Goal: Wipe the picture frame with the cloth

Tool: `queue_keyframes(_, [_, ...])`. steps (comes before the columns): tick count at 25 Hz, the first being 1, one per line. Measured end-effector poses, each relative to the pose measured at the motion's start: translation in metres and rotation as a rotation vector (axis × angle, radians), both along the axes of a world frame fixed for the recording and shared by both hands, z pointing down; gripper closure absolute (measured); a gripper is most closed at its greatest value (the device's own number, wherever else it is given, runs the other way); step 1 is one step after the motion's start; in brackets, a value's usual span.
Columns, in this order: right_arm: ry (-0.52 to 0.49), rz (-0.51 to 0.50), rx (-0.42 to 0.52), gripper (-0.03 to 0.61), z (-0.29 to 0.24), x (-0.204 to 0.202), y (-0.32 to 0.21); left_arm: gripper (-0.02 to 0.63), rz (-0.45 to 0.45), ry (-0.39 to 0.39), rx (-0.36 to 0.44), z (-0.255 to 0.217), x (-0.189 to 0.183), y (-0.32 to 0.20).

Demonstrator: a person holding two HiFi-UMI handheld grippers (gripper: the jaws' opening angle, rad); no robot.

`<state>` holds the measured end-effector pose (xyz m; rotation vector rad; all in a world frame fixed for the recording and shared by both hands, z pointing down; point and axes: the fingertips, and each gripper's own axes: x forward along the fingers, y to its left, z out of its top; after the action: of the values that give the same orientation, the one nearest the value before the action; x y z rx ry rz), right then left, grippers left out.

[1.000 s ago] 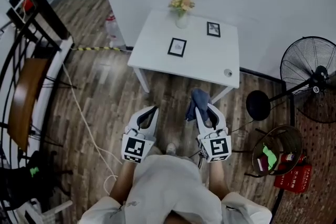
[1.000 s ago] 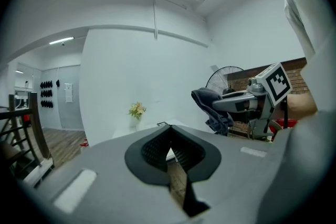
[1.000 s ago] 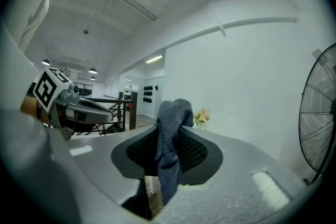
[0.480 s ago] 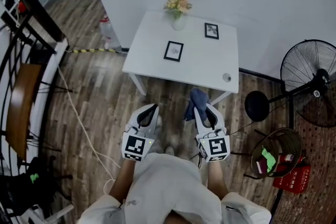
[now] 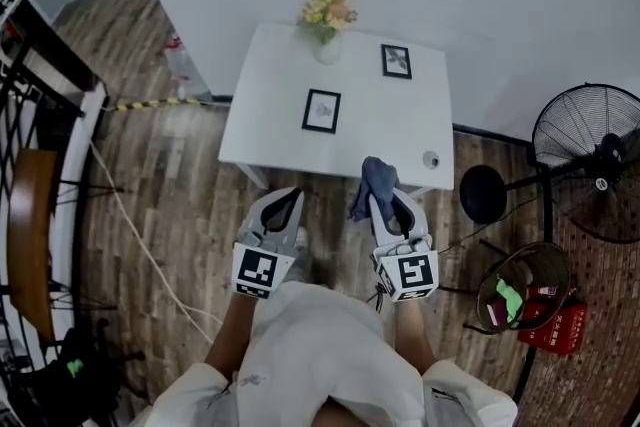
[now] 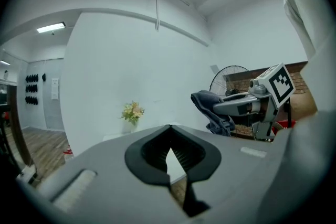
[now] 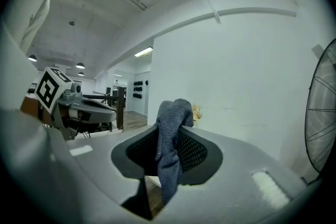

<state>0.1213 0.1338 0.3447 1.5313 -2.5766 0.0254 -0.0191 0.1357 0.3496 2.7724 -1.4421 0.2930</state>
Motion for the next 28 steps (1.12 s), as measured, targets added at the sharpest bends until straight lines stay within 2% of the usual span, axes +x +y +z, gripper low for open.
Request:
queue_keyframes(9, [0.019, 0.06, -0.033, 0.479, 0.004, -0.02, -0.078, 0.594, 0.05, 0.017, -0.017, 0.003, -0.022, -0.086])
queue_keyframes(18, [0.027, 0.13, -0.078, 0.477, 0.017, -0.035, -0.136, 0.594, 0.102, 0.025, -0.058, 0.022, -0.041, -0.142])
queue_keyframes(28, [0.045, 0.182, -0.156, 0.477, 0.046, -0.032, -0.168, 0.595, 0.143, 0.014, -0.128, 0.063, -0.045, -0.19])
